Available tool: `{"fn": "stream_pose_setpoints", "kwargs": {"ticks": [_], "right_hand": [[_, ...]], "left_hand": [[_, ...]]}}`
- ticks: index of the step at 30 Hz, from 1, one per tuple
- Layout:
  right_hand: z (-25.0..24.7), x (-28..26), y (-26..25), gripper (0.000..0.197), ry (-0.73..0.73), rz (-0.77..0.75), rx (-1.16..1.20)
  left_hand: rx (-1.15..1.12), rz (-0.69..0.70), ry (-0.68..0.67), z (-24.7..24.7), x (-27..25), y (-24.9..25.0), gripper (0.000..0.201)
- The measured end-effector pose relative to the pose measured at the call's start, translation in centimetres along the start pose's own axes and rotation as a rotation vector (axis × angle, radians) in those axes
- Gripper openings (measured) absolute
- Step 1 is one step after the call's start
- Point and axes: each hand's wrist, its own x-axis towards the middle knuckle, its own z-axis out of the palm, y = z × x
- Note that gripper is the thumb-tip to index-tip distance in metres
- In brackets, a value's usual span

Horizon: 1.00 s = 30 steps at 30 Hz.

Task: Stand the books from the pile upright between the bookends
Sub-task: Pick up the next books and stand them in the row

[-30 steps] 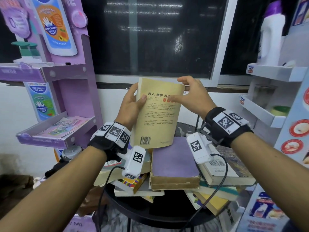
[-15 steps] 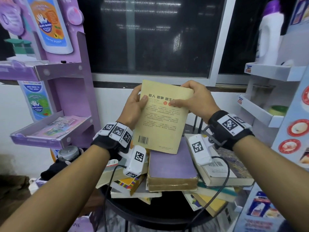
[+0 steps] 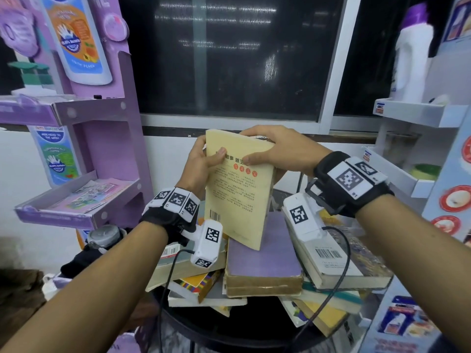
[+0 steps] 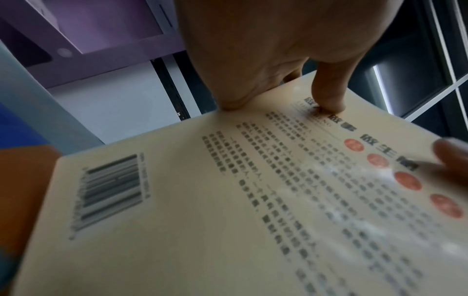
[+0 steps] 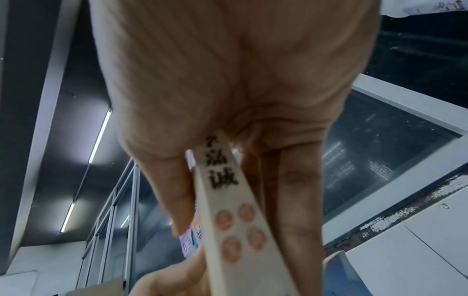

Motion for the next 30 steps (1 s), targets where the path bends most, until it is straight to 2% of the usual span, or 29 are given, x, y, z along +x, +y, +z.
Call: {"fn": "stream_pose_setpoints", "kwargs": {"ticks": [4, 9, 14, 19, 25, 30], "right_hand": [[-0.2, -0.4, -0.4, 0.056, -0.089, 0.011, -0.008], [-0.1, 0.0, -0.2, 0.049, -0.002, 0.006, -0.138], [-0.1, 0.6, 0.6, 0.038, 0.052, 0.079, -0.075], [-0.4, 1.7, 1.5, 0.031, 0.111, 0.156, -0.022], [-0.7, 3.7, 2.7, 0.029, 0.172, 0.201, -0.031], [-0.3, 6.6, 3.9, 0.023, 0.211, 0.224, -0.049]], "left_hand": [[0.000, -0.010, -0.049, 0.2, 0.5, 0.0, 0.027], [0.102, -0.033, -0.064, 0.3, 1.1, -0.3, 0.025], [0.299, -0.031, -0.080, 0.6, 2.4, -0.4, 0.029], [0.375, -0.047, -0.014, -0.4, 3.9, -1.1, 0.039], [0.438, -0.069, 0.104, -2.0, 5.9, -3.0, 0.039], [0.455, -0.103, 0.145, -2.9, 8.2, -4.8, 0.038]]}}
